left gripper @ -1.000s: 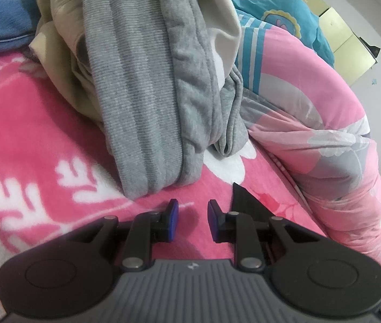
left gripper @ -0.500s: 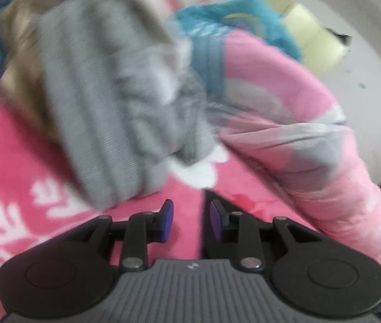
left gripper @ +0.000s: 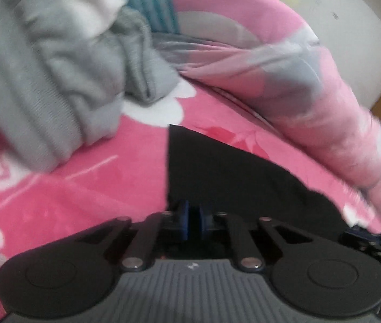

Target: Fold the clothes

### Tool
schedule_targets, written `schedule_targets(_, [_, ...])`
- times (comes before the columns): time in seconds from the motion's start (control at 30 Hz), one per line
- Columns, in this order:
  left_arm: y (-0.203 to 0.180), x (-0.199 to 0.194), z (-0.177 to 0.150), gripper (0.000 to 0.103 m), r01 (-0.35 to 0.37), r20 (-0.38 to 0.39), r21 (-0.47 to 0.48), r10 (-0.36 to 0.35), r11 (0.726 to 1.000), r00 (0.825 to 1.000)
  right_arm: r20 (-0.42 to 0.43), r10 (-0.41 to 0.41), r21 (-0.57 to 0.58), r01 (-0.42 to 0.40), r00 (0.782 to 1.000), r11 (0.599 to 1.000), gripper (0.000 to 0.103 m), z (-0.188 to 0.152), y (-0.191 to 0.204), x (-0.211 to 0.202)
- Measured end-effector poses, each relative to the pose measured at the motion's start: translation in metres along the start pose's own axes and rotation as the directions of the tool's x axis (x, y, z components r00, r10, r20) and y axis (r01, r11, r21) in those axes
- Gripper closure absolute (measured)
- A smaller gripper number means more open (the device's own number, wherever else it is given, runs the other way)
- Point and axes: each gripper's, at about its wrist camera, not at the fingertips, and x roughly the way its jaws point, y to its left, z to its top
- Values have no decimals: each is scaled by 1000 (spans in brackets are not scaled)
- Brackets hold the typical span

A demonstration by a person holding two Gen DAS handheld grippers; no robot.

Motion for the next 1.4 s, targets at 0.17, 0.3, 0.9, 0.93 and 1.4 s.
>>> schedule_targets(0.17, [-10,2,-7,94,-53,26,91,51,994,998,-24,-38,29,39,999,999,95,13,-40,55])
schedule_targets(0.3, [-10,0,-7,94,-61,30,96,58,993,998,-64,-178,14,179,982,984,100,25,-79,99])
schedule_targets(0.9, [-9,2,-5,94,-35,59,92,30,995,998,-67,-246,102,252,967,962,89,57,-65,102])
schedule_targets(0.93, [-9,2,-5,93,-34,58,90,28,995,998,-49,-195,70,198,980,978,89,55,-54,83])
schedule_targets(1.4, [-9,3,-5,93,-28,59,87,23,996,998,-294,95,28,-91,951,995,64,5,105,21])
